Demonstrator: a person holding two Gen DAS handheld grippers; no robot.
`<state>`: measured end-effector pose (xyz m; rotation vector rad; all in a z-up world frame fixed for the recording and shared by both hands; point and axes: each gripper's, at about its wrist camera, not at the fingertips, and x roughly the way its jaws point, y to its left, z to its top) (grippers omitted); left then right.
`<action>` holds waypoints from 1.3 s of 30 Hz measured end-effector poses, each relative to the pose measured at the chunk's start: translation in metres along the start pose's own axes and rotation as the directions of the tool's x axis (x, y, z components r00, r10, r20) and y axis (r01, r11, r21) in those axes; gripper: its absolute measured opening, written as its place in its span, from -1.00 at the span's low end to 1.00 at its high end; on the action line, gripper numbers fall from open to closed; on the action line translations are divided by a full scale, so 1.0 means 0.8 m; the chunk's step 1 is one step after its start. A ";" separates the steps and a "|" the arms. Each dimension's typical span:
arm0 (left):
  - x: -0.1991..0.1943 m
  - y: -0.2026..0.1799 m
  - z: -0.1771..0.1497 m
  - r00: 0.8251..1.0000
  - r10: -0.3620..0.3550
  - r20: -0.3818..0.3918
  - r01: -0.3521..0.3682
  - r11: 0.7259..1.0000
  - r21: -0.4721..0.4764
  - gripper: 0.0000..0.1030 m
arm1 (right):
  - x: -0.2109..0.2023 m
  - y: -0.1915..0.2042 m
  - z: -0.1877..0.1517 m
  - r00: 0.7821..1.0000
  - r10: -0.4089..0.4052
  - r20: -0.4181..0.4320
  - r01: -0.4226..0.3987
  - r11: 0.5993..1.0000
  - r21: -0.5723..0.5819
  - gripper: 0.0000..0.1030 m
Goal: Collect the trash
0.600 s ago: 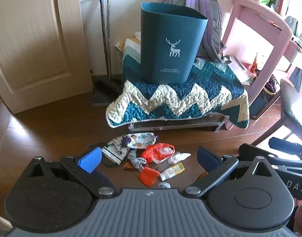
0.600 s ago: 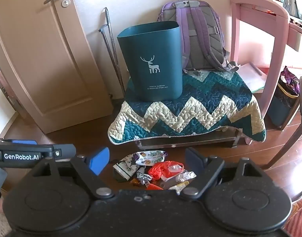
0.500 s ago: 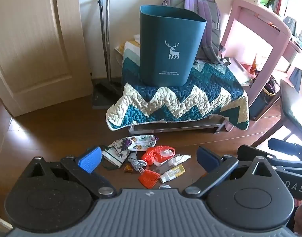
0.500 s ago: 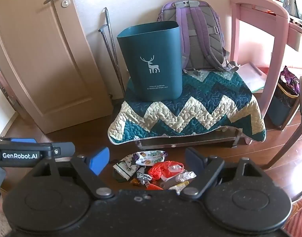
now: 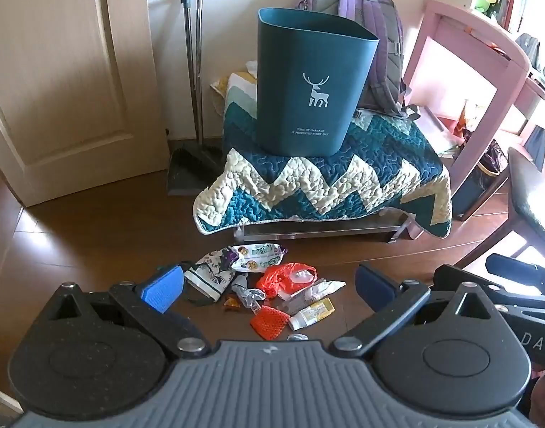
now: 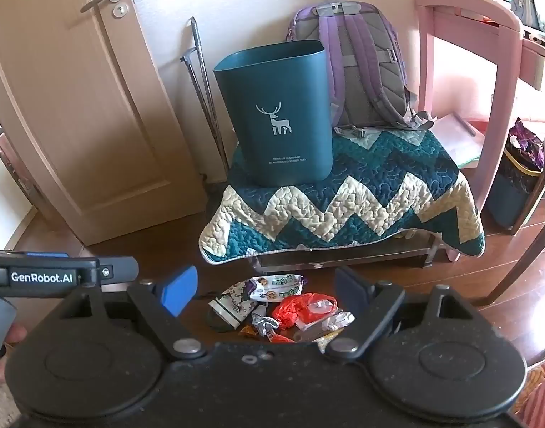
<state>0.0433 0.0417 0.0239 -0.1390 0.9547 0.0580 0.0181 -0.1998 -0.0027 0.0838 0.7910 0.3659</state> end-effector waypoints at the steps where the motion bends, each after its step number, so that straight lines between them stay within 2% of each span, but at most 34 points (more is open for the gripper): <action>1: 0.001 -0.001 -0.002 1.000 0.000 0.003 0.000 1.000 -0.002 1.00 | 0.000 0.001 0.000 1.000 0.000 -0.001 0.000 1.000 -0.002 0.62; 3: -0.003 -0.013 -0.025 1.000 0.012 0.020 -0.012 1.000 -0.001 1.00 | 0.001 0.002 -0.002 1.000 -0.004 0.001 0.004 1.000 -0.002 0.62; 11: -0.004 -0.023 -0.039 0.999 0.019 0.033 -0.019 1.000 -0.007 1.00 | 0.001 0.002 -0.002 1.000 -0.002 0.000 0.002 1.000 -0.001 0.62; 39: -0.006 -0.033 -0.057 0.999 0.016 0.042 -0.016 1.000 -0.012 1.00 | 0.003 0.001 -0.003 1.000 0.002 -0.002 -0.002 1.000 0.001 0.62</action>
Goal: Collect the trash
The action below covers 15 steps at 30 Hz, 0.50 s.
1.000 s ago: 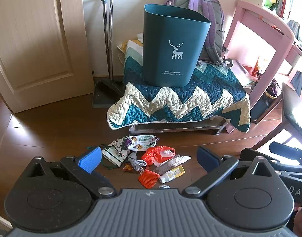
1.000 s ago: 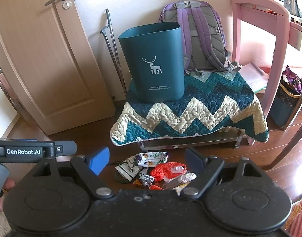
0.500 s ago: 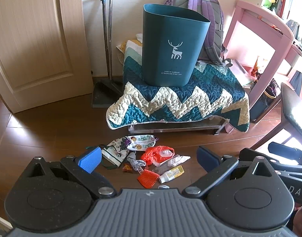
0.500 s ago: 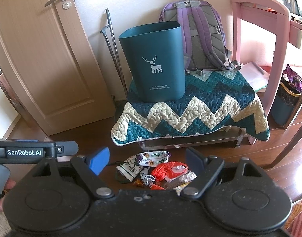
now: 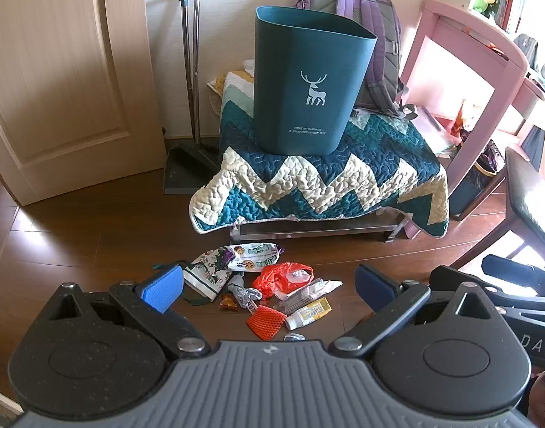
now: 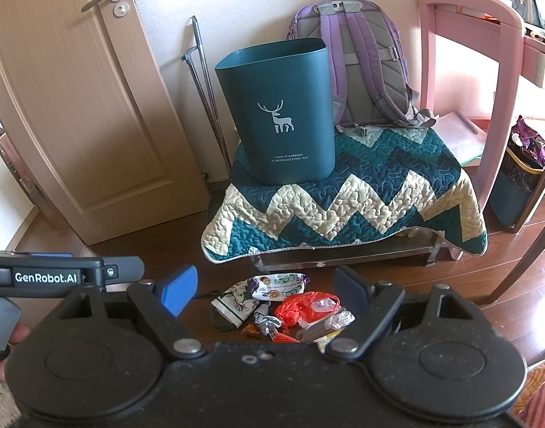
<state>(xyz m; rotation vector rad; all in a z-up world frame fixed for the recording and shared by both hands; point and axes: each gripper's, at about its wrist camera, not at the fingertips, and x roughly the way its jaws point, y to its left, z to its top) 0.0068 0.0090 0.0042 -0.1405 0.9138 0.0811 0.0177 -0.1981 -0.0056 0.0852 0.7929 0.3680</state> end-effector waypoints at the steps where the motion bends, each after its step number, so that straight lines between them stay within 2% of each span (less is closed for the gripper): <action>1: 0.000 -0.001 -0.001 1.000 0.001 0.001 -0.001 1.000 0.001 1.00 | 0.000 0.000 -0.001 1.000 0.000 0.000 0.000 1.000 0.000 0.62; 15: 0.000 -0.003 -0.003 1.000 0.002 0.001 -0.002 1.000 0.001 1.00 | 0.000 0.001 0.000 1.000 0.000 -0.001 0.000 1.000 0.000 0.62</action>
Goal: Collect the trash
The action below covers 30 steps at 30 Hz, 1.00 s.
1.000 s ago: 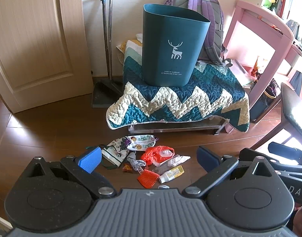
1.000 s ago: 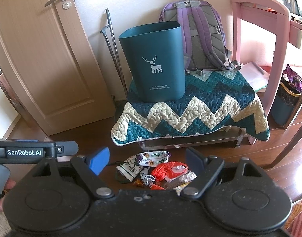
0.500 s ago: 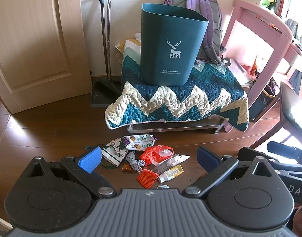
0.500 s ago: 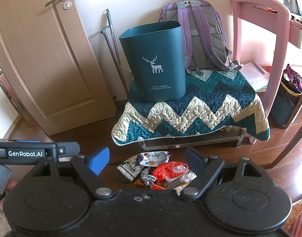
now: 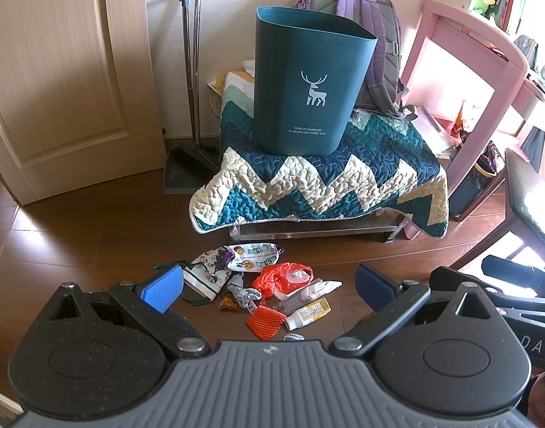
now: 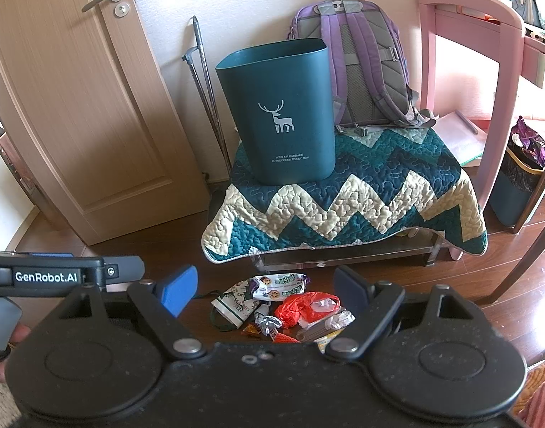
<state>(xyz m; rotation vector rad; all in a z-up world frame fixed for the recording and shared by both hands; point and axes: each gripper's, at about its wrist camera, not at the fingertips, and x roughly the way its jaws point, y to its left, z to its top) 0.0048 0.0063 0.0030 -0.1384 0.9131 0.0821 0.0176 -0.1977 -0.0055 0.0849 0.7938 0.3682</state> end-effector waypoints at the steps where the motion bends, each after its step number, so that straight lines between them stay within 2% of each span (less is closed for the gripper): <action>1: 0.000 -0.001 0.000 1.000 0.000 -0.001 0.000 1.000 0.000 1.00 | 0.000 0.000 0.000 1.000 0.000 0.001 0.000 1.000 0.001 0.62; 13: 0.002 -0.008 -0.006 1.000 -0.006 -0.006 0.006 1.000 -0.001 1.00 | 0.002 0.000 0.000 1.000 -0.004 -0.008 0.004 1.000 0.004 0.62; 22: 0.046 0.011 0.011 0.998 -0.056 -0.025 0.056 0.998 -0.034 1.00 | 0.033 -0.008 0.011 0.999 -0.001 -0.033 0.000 1.000 -0.022 0.62; 24: 0.061 0.021 0.020 0.999 -0.050 -0.006 0.049 0.998 -0.043 1.00 | 0.047 -0.012 0.020 0.999 -0.016 -0.028 0.015 0.999 -0.028 0.62; 27: 0.089 0.040 0.035 1.000 -0.001 0.029 0.002 0.999 -0.032 1.00 | 0.080 -0.022 0.033 0.999 -0.037 -0.024 0.036 0.999 -0.029 0.62; 30: 0.127 0.064 0.055 0.999 0.034 0.029 -0.033 0.999 -0.028 1.00 | 0.118 -0.033 0.041 0.998 -0.049 -0.044 0.048 0.999 -0.016 0.62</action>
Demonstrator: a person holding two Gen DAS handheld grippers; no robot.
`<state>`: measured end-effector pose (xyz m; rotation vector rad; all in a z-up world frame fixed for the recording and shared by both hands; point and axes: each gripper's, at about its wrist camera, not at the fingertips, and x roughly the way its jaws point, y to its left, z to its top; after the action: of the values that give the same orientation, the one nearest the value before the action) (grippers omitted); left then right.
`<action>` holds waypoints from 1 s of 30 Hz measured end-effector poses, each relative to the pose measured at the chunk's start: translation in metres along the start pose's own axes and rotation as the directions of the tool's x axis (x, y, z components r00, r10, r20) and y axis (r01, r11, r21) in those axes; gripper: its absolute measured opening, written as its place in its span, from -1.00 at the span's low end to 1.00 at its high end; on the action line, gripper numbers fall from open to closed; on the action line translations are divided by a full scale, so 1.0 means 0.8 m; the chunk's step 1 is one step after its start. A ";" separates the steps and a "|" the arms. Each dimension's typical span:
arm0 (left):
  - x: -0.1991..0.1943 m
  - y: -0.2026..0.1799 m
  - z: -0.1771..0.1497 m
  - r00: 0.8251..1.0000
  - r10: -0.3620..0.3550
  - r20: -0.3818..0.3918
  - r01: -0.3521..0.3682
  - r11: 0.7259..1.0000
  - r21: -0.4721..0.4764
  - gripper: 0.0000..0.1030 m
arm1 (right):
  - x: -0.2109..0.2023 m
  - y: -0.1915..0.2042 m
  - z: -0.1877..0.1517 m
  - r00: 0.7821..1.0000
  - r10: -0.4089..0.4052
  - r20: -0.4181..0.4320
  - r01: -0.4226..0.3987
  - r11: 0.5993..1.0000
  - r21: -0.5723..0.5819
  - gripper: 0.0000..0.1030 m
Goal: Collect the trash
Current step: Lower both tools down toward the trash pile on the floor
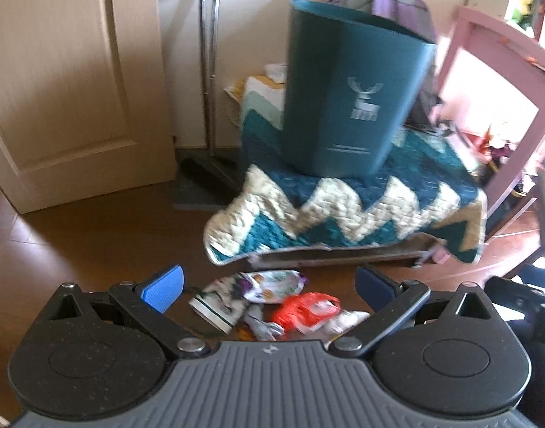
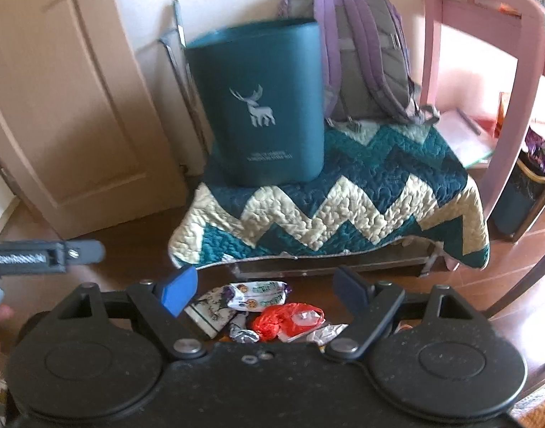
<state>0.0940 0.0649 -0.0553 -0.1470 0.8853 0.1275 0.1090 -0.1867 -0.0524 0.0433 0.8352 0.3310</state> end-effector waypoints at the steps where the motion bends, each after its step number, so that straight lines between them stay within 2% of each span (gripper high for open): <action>1: 0.014 0.009 0.006 1.000 0.005 -0.002 -0.005 1.000 0.003 1.00 | 0.015 -0.002 0.002 1.000 -0.002 -0.013 0.002 1.000 0.005 0.62; 6: 0.079 0.045 0.034 0.999 0.034 0.012 -0.034 0.998 0.062 1.00 | 0.094 -0.013 0.011 0.997 0.002 -0.075 -0.001 1.000 0.011 0.62; 10: 0.138 0.066 0.053 1.000 0.016 -0.012 -0.014 0.992 0.125 1.00 | 0.155 -0.021 0.016 0.992 -0.012 -0.123 0.015 1.000 0.023 0.62; 14: 0.196 0.083 0.057 1.000 0.011 -0.029 -0.005 0.981 0.195 1.00 | 0.216 -0.033 0.011 0.985 -0.026 -0.171 0.033 0.999 0.034 0.59; 18: 0.262 0.107 0.048 0.996 -0.007 -0.087 0.029 0.966 0.255 1.00 | 0.274 -0.040 -0.002 0.972 -0.031 -0.233 0.038 0.999 0.024 0.59; 24: 0.354 0.132 0.003 0.987 -0.001 -0.162 0.056 0.939 0.340 1.00 | 0.354 -0.052 -0.026 0.943 -0.058 -0.329 0.063 0.998 0.003 0.59; 26: 0.387 0.142 -0.017 0.977 -0.016 -0.212 0.087 0.941 0.327 1.00 | 0.381 -0.060 -0.043 0.922 -0.073 -0.380 0.091 0.995 0.031 0.59; 30: 0.439 0.147 -0.055 0.968 -0.020 -0.248 0.113 0.924 0.366 1.00 | 0.429 -0.080 -0.082 0.870 -0.090 -0.485 0.151 0.985 0.088 0.58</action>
<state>0.2600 0.1900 -0.3646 0.1729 1.1300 -0.1298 0.2922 -0.1489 -0.3546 0.0236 1.3486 0.1700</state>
